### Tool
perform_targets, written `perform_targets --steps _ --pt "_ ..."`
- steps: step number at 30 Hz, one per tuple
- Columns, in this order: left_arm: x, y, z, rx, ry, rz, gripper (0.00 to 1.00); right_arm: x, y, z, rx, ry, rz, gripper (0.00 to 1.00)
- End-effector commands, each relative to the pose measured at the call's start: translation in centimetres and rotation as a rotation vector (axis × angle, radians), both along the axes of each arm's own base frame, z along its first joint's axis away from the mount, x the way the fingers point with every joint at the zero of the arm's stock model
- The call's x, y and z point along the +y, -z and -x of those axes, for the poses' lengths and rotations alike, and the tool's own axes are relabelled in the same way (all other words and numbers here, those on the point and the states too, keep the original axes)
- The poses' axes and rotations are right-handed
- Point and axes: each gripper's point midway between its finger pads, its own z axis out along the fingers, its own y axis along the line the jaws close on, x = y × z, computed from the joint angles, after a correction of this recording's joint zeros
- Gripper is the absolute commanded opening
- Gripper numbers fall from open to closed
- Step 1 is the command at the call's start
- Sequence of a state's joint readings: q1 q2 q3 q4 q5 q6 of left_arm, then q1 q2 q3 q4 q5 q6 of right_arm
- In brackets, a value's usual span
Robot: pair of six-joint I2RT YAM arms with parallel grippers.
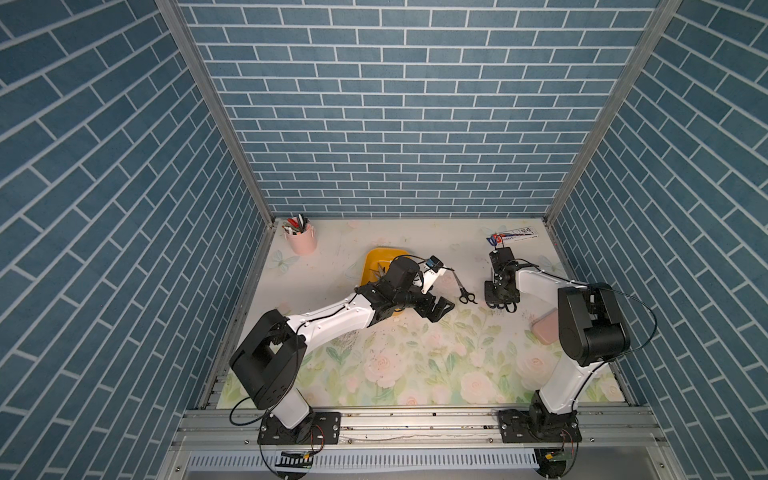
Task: Put the scissors into the storage box
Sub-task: Pick up the scissors from the center of the board.
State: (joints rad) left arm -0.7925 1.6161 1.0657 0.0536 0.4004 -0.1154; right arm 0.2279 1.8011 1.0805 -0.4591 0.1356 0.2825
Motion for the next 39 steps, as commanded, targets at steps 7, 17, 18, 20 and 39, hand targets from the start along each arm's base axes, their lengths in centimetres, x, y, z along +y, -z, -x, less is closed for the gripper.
perform_targets --steps 7,17,18,20,39 --pt "0.3 -1.0 0.5 -0.028 0.007 0.008 1.00 -0.4 0.5 2.1 0.078 0.003 0.003 0.00" --pt "0.7 -3.9 0.9 -0.112 0.015 0.072 1.00 0.2 -5.6 0.8 -0.026 0.001 -0.030 0.00" --pt "0.9 -3.9 0.8 -0.123 0.008 0.067 1.00 0.4 -6.3 0.7 -0.039 -0.004 -0.032 0.00" --pt "1.5 -3.9 0.4 -0.137 -0.021 0.063 1.00 1.1 -7.8 0.3 -0.067 -0.024 -0.037 0.00" --pt "20.7 -4.5 -7.8 -0.117 -0.787 0.136 1.00 19.0 -17.5 -1.4 -0.243 -0.425 -0.220 0.00"
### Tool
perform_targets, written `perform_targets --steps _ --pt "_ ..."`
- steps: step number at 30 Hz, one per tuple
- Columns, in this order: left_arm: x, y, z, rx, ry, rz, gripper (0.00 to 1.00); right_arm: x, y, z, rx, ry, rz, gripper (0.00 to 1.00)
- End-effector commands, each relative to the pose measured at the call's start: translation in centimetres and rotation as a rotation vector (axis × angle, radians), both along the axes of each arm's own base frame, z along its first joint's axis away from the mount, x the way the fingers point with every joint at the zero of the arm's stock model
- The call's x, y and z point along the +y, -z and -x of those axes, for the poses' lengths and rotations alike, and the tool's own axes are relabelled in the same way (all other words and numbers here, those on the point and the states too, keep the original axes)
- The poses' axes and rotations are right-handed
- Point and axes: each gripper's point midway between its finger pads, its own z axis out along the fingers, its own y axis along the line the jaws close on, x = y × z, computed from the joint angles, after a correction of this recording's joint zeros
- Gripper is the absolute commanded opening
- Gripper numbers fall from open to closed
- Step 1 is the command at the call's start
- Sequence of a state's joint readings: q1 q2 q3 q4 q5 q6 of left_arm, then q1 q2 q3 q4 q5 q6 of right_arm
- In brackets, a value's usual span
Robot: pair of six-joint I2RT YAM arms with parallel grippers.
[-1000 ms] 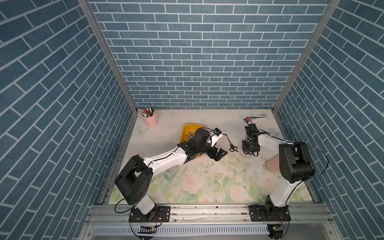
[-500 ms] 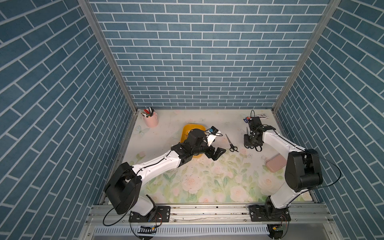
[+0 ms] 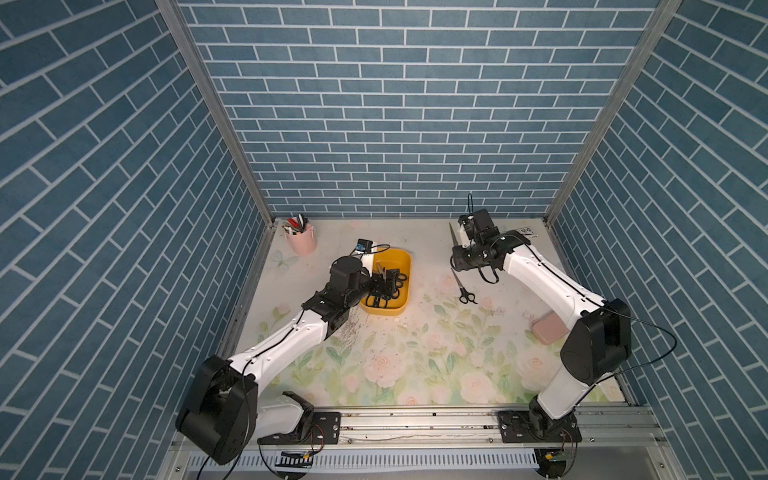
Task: Put the scissors into the storage box
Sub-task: Pick up the scissors from the center of the board, then place the scissors in the storage box.
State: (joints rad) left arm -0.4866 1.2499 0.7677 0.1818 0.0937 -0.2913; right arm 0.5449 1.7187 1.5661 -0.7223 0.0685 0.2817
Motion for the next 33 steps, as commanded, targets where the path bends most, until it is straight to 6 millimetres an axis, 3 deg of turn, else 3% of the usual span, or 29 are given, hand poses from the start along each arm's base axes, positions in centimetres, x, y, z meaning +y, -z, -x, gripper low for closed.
perform_targets --steps 1,3,7,14,20,21,28,29,33 --pt "3.8 -0.1 -0.8 0.012 -0.156 0.040 1.00 4.2 -0.4 0.6 0.012 -0.115 -0.046 0.00" --pt "5.8 0.8 -1.1 0.045 -0.229 0.035 1.00 6.9 -1.0 1.0 0.008 -0.171 -0.074 0.00" --pt "9.8 2.5 -1.3 0.117 -0.396 0.028 1.00 11.3 -0.1 1.8 0.043 -0.247 -0.106 0.00" --pt "13.5 3.7 0.2 0.148 -0.543 0.019 1.00 17.0 2.8 2.5 0.132 -0.235 -0.213 0.00" --pt "12.9 3.9 0.3 0.155 -0.499 0.000 1.00 20.8 6.0 3.3 0.212 -0.195 -0.214 0.00" --pt "12.7 4.0 0.3 0.156 -0.486 -0.002 1.00 21.1 7.5 3.3 0.235 -0.185 -0.200 0.00" --pt "13.1 4.0 0.6 0.147 -0.493 -0.014 1.00 21.3 9.9 3.2 0.238 -0.101 -0.170 0.00" --pt "13.1 4.1 0.6 0.152 -0.494 -0.019 1.00 21.5 10.0 3.3 0.243 -0.104 -0.170 0.03" --pt "13.0 4.4 0.5 0.157 -0.493 -0.019 1.00 21.8 10.1 3.5 0.250 -0.103 -0.168 0.39"
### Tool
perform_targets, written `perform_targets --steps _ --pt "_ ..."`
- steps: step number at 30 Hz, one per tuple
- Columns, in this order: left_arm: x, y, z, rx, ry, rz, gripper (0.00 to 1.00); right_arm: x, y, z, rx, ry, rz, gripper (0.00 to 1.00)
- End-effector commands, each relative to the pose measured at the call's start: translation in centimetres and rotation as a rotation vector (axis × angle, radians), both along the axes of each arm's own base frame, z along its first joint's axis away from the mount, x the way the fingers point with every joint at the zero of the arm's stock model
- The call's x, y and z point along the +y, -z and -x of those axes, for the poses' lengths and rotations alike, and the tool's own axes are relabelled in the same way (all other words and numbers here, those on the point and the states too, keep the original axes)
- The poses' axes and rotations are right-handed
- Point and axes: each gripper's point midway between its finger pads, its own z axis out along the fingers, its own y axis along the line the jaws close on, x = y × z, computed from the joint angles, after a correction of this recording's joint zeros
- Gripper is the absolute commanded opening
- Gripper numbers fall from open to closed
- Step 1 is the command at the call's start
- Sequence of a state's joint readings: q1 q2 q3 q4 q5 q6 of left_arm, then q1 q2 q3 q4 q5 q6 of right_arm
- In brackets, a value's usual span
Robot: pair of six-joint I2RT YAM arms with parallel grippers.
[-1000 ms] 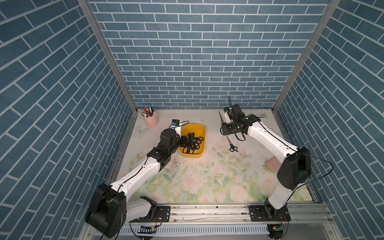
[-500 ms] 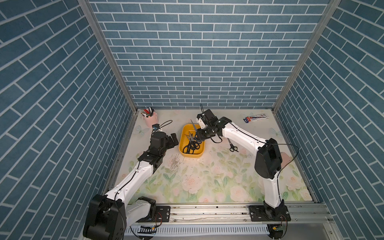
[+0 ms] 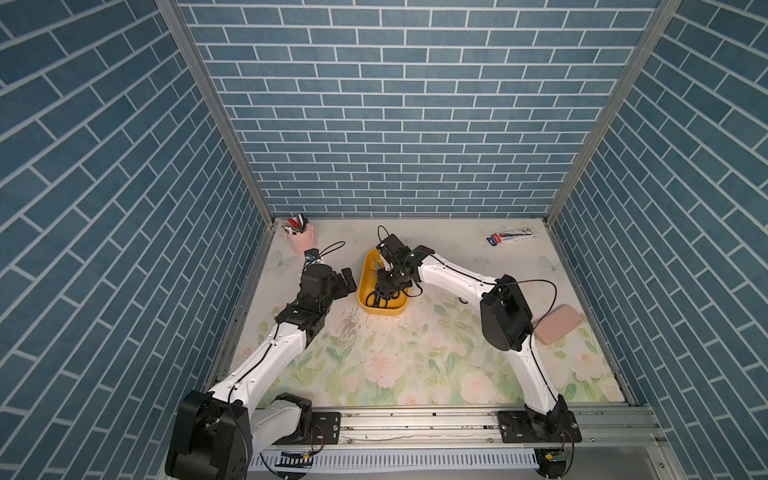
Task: Put the scissors into the storage box
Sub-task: Place the scissors in the storage box.
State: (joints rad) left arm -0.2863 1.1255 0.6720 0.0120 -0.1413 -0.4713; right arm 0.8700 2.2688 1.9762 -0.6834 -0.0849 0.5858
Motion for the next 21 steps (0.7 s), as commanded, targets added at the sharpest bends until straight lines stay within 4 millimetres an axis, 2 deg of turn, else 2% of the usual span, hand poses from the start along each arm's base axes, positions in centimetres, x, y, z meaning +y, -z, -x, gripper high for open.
perform_targets --steps 1,3,5,7,9,11,13,14,16,18,20,21 --pt "0.2 0.9 0.4 0.022 0.003 -0.020 1.00 0.4 -0.6 -0.6 -0.013 0.041 -0.010 0.45" --pt "-0.1 0.5 0.3 0.007 0.021 -0.014 1.00 0.4 -1.3 -0.7 -0.026 0.037 -0.019 0.49" --pt "-0.3 -0.1 0.3 -0.015 0.038 -0.008 1.00 0.3 -3.0 -1.0 -0.068 0.034 -0.035 0.51" --pt "-0.5 -0.9 0.3 -0.039 0.049 -0.005 1.00 0.5 -6.0 -1.4 -0.142 0.004 -0.076 0.51" --pt "-1.1 -1.8 0.2 -0.070 0.083 0.011 1.00 -0.4 -10.4 -2.0 -0.270 -0.003 -0.102 0.49" --pt "-3.1 -3.0 0.2 -0.116 0.188 0.044 1.00 -2.9 -14.2 -2.7 -0.426 0.017 -0.079 0.49" --pt "-6.5 -4.3 0.5 -0.156 0.350 0.058 1.00 -6.4 -16.3 -3.4 -0.528 0.054 -0.024 0.54" --pt "-8.2 -4.6 0.8 -0.159 0.402 0.034 1.00 -8.8 -16.7 -4.0 -0.548 0.080 0.004 0.54" --pt "-11.9 -5.5 1.6 -0.180 0.530 -0.011 0.98 -13.3 -16.1 -5.2 -0.518 0.112 0.032 0.54" --pt "-15.5 -6.5 2.9 -0.217 0.663 -0.044 0.96 -18.3 -14.0 -6.2 -0.432 0.145 0.052 0.52" --pt "-19.2 -7.3 4.4 -0.250 0.805 -0.052 0.96 -22.3 -11.0 -6.1 -0.338 0.134 0.081 0.51" --pt "-20.6 -7.3 5.0 -0.253 0.861 -0.045 0.95 -23.6 -9.8 -5.8 -0.305 0.122 0.111 0.49"
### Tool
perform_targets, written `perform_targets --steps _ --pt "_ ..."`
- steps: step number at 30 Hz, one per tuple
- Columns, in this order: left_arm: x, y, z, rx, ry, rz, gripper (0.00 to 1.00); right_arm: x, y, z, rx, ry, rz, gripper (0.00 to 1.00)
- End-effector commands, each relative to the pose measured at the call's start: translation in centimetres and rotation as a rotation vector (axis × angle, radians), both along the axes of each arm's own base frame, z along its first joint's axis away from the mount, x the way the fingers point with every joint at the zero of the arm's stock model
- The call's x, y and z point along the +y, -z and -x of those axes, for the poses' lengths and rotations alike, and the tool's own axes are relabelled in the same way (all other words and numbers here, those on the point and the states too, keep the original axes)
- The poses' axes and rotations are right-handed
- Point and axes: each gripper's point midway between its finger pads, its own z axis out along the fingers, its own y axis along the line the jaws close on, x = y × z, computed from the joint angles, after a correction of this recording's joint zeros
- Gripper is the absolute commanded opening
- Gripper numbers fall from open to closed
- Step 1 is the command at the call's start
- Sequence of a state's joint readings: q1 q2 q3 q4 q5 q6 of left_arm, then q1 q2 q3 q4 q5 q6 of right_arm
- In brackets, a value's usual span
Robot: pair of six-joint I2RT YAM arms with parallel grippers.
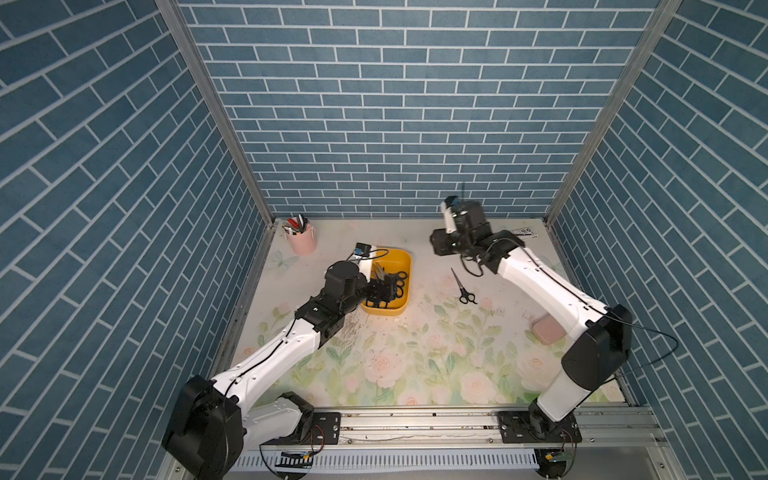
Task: Put the scissors into the storage box
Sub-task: Place the scissors in the storage box, then pick up the scissors from the center of the board.
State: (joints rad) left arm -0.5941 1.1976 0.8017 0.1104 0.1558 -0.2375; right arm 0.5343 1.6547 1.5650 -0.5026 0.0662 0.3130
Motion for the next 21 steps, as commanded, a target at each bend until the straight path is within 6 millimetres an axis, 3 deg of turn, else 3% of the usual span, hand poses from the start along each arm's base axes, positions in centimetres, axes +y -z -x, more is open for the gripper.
perform_targets --steps 1,5,8,14,21 --pt "-5.2 -1.9 2.1 -0.087 0.241 -0.011 0.94 -4.8 8.8 1.8 0.234 -0.067 0.166 0.49" --pt "-9.4 -0.7 3.7 -0.051 0.379 -0.026 0.92 -7.4 14.5 4.1 0.433 -0.088 0.263 0.46" --pt "-10.9 0.6 4.3 -0.020 0.407 -0.027 0.92 -8.1 16.8 4.6 0.462 -0.085 0.299 0.43" --pt "-11.4 2.0 4.2 0.020 0.395 -0.049 0.93 -8.1 18.7 4.5 0.475 -0.156 0.363 0.39" --pt "-10.6 2.6 3.6 0.017 0.347 -0.100 0.94 -8.8 21.2 5.4 0.540 -0.152 0.408 0.37"
